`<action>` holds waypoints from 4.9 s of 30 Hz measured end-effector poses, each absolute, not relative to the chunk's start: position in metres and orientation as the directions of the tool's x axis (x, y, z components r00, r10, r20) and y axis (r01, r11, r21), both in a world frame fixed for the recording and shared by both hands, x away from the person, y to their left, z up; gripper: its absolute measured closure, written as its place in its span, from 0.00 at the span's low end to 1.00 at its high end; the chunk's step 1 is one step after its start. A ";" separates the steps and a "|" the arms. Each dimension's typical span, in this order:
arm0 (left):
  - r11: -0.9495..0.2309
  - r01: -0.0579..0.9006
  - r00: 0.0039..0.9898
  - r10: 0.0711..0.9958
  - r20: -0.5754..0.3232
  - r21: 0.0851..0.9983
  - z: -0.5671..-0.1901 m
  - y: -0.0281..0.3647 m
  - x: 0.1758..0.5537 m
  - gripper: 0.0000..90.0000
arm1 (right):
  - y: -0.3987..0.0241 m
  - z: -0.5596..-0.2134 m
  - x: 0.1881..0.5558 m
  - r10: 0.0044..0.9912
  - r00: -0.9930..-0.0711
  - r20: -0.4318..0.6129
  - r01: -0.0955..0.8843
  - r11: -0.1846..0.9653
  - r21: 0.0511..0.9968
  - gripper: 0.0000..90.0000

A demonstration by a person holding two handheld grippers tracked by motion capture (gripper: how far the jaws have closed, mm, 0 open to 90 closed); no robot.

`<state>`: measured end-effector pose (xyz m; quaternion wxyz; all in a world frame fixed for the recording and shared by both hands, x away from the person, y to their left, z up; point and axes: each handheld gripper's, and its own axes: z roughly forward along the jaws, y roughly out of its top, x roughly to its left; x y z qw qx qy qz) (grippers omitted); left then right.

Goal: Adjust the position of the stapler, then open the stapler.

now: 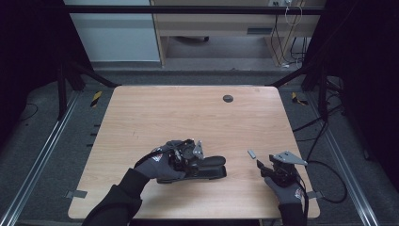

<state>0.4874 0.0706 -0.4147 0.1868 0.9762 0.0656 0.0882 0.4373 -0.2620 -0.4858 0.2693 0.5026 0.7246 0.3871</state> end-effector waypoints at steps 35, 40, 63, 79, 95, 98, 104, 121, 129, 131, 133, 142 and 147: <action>-0.930 -0.030 0.992 0.016 0.122 0.366 -0.412 0.073 0.493 0.60 | -0.259 -0.488 0.439 0.933 -0.361 0.004 0.525 0.199 0.828 0.49; -0.927 -0.036 0.991 0.014 0.132 0.372 -0.413 0.074 0.491 0.60 | -0.256 -0.488 0.439 0.929 -0.369 -0.002 0.522 0.209 0.827 0.49; -0.897 0.025 0.981 0.107 0.163 0.440 -0.401 0.081 0.482 0.51 | -0.250 -0.484 0.435 0.918 -0.397 0.016 0.485 0.195 0.852 0.60; -0.710 0.138 0.886 0.401 0.235 0.690 -0.390 0.123 0.452 0.48 | -0.232 -0.477 0.426 0.886 -0.460 0.063 0.458 0.176 0.871 0.86; -0.670 0.082 0.798 0.487 0.354 0.738 -0.402 0.103 0.406 0.46 | -0.208 -0.483 0.416 0.858 -0.504 0.102 0.478 0.179 0.860 1.00; -0.672 0.078 0.796 0.486 0.359 0.737 -0.403 0.099 0.406 0.45 | -0.205 -0.485 0.415 0.853 -0.512 0.104 0.481 0.184 0.857 1.00; -0.704 0.060 0.777 0.477 0.410 0.707 -0.404 0.085 0.403 0.43 | -0.205 -0.486 0.412 0.852 -0.511 0.115 0.480 0.171 0.861 1.00; -0.752 0.032 0.780 0.431 0.454 0.659 -0.406 0.057 0.399 0.44 | -0.201 -0.492 0.405 0.850 -0.512 0.122 0.475 0.162 0.865 1.00; -0.790 0.012 0.769 0.399 0.499 0.613 -0.409 0.043 0.397 0.44 | -0.199 -0.492 0.403 0.853 -0.505 0.132 0.472 0.145 0.869 1.00; -0.794 0.007 0.766 0.395 0.507 0.607 -0.411 0.041 0.397 0.44 | -0.198 -0.493 0.403 0.850 -0.508 0.137 0.469 0.139 0.872 1.00; -0.808 0.011 0.760 0.390 0.520 0.589 -0.414 0.037 0.398 0.44 | -0.196 -0.493 0.403 0.849 -0.510 0.141 0.469 0.137 0.872 1.00; -0.840 0.009 0.758 0.360 0.544 0.543 -0.421 0.029 0.401 0.47 | -0.190 -0.495 0.404 0.841 -0.522 0.142 0.470 0.145 0.870 1.00; -0.862 0.005 0.748 0.340 0.570 0.507 -0.426 0.026 0.403 0.49 | -0.187 -0.497 0.403 0.836 -0.529 0.144 0.467 0.145 0.872 1.00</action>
